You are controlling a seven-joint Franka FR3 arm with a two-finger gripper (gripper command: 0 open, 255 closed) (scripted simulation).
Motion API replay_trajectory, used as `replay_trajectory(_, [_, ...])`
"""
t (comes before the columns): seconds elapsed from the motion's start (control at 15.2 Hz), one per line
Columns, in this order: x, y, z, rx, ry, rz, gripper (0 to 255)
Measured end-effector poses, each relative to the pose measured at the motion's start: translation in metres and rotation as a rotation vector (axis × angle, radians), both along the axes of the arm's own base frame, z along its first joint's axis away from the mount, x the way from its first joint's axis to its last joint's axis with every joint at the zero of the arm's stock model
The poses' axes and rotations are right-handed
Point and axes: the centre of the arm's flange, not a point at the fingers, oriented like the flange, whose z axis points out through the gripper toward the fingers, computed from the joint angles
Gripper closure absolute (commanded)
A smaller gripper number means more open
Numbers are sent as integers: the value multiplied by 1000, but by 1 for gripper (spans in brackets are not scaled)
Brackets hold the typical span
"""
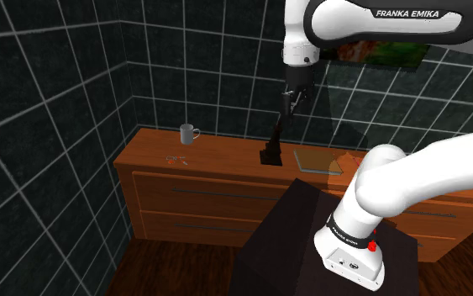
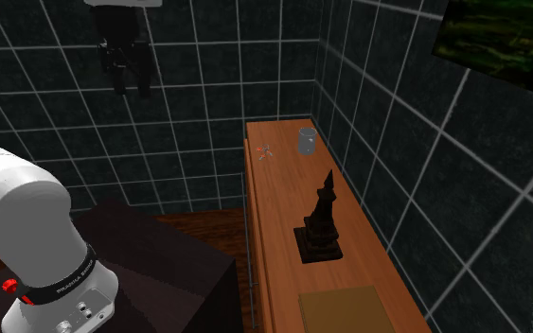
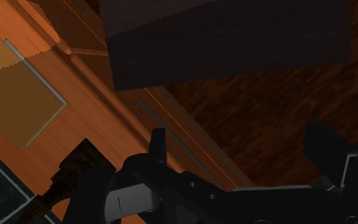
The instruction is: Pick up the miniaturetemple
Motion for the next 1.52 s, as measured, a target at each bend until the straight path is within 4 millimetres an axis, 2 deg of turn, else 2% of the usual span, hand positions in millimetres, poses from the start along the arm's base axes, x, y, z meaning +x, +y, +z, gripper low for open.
replay_trajectory(0.07, [0,0,0,0,0,0,0])
replay_trajectory(0.2, [12,-15,-7,8,4,-20,0])
replay_trajectory(0.53, [55,-60,-26,39,16,-96,0])
replay_trajectory(0.66, [72,-87,-34,52,21,-129,0])
replay_trajectory(1.19, [127,-176,-78,104,41,-258,0])
replay_trajectory(1.52, [154,-239,-107,136,54,-339,0])
